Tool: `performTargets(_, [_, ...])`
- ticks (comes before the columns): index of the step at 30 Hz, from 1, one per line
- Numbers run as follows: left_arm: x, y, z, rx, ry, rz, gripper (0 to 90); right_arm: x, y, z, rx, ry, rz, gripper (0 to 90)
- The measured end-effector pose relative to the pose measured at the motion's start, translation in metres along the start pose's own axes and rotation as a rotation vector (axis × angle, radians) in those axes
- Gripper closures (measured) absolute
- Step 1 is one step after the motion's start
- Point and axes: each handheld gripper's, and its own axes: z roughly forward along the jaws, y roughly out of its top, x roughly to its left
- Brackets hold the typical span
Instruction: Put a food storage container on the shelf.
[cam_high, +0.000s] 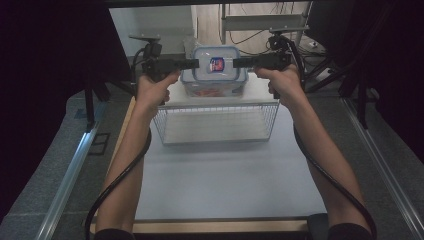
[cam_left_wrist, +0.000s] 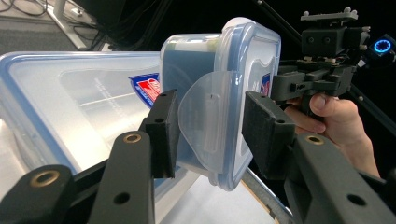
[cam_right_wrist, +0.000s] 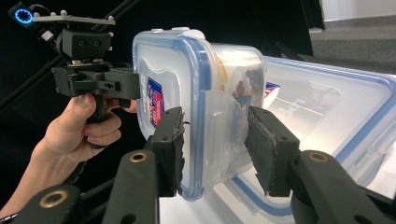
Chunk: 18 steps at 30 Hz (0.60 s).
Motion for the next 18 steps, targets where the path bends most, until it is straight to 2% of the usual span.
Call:
performTargets(4, [0.0, 0.002, 0.0, -0.004, 0.013, -0.006, 56.6, -0.003, 0.001, 0.002, -0.007, 0.005, 0.015, 56.7])
performTargets(8, [-0.002, 0.005, 0.001, -0.001, 0.074, 0.017, 54.8, -0.004, 0.003, 0.005, -0.008, -0.007, 0.018, 54.9])
performTargets(12, [-0.003, 0.006, 0.005, 0.007, 0.104, 0.029, 50.7, -0.003, 0.004, 0.011, -0.001, -0.028, 0.01, 50.8])
performTargets(14, [-0.002, 0.005, 0.008, 0.006, 0.11, 0.017, 49.5, -0.004, 0.005, 0.013, -0.008, -0.031, 0.015, 48.3])
performTargets(18, [0.001, 0.004, 0.009, -0.006, 0.107, 0.005, 46.0, -0.006, 0.006, 0.015, -0.024, -0.068, 0.012, 45.7])
